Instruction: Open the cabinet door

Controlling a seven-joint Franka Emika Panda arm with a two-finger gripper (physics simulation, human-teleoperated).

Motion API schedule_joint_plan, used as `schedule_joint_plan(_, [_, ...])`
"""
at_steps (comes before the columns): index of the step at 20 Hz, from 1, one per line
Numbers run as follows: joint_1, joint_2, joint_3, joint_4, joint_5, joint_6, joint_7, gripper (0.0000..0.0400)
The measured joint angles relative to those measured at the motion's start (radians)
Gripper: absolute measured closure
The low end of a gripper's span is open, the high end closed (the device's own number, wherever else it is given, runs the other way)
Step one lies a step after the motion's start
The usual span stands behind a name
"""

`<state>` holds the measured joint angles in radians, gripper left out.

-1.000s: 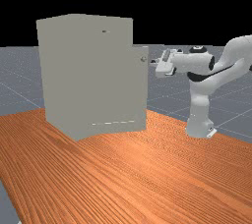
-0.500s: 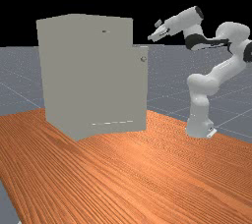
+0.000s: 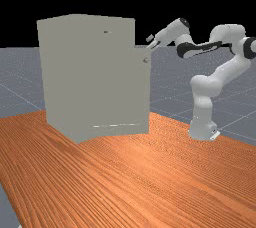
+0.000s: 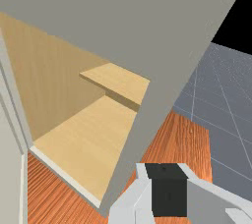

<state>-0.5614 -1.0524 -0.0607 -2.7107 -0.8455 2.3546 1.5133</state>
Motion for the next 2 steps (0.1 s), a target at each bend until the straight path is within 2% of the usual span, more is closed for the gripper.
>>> schedule_joint_plan(2, [0.012,-0.017,0.073,-0.025,0.001,0.012,0.065,0.04])
